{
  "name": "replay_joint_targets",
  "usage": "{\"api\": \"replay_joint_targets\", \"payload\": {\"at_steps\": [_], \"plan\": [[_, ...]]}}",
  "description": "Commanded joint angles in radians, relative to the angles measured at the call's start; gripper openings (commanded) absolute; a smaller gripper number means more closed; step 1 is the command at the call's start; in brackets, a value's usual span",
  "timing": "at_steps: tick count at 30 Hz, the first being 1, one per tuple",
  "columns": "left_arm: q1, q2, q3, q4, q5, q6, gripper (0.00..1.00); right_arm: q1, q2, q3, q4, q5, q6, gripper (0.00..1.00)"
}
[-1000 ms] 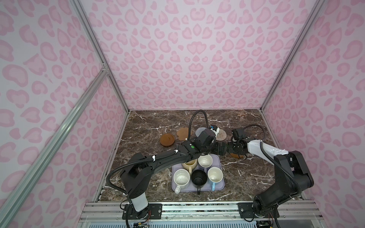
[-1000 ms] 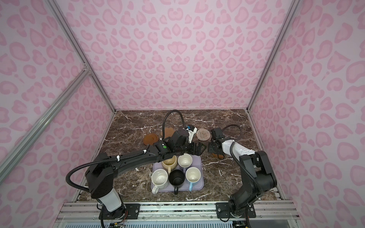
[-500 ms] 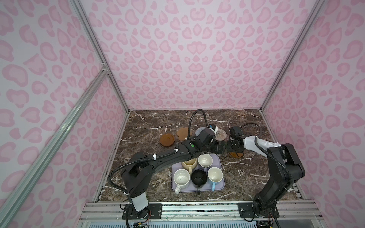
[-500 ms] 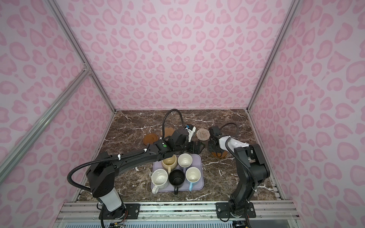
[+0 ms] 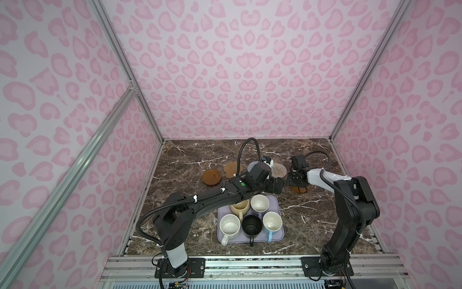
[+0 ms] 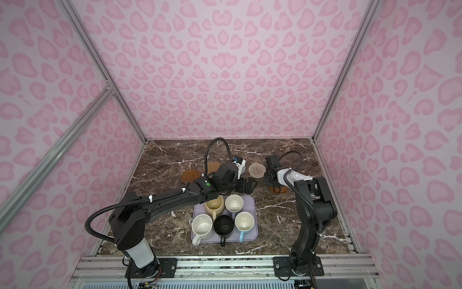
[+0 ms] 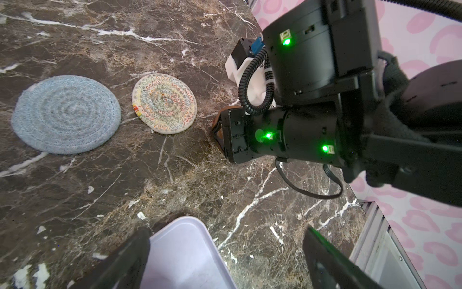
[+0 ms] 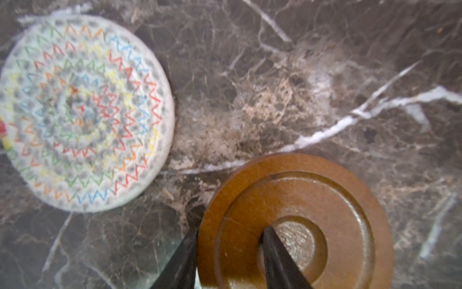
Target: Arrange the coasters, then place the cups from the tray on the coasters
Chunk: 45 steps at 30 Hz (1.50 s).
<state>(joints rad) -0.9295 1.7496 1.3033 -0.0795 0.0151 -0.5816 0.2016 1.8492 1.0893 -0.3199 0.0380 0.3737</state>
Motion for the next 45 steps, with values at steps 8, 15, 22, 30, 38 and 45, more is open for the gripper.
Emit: {"api": "replay_joint_targets", "payload": {"at_steps": [8, 15, 22, 30, 38, 45], "plan": [[0.022, 0.01, 0.014, 0.006, -0.001, 0.003, 0.97, -0.035, 0.105, 0.087, -0.081, -0.06, 0.004, 0.41], [0.025, 0.019, 0.024, 0.002, 0.0, 0.006, 0.97, -0.056, 0.157, 0.153, -0.099, -0.065, -0.001, 0.4], [0.029, 0.033, 0.033, 0.003, 0.006, 0.005, 0.97, -0.062, 0.192, 0.213, -0.119, -0.064, -0.007, 0.4], [0.03, 0.031, 0.034, 0.005, 0.008, 0.002, 0.97, -0.065, 0.191, 0.228, -0.123, -0.072, -0.009, 0.4], [0.03, 0.019, 0.019, 0.012, 0.008, -0.001, 0.97, -0.065, 0.214, 0.244, -0.114, -0.075, -0.007, 0.38], [0.031, 0.014, 0.013, 0.013, 0.007, 0.001, 0.97, -0.064, 0.223, 0.267, -0.131, -0.07, -0.009, 0.39]]}}
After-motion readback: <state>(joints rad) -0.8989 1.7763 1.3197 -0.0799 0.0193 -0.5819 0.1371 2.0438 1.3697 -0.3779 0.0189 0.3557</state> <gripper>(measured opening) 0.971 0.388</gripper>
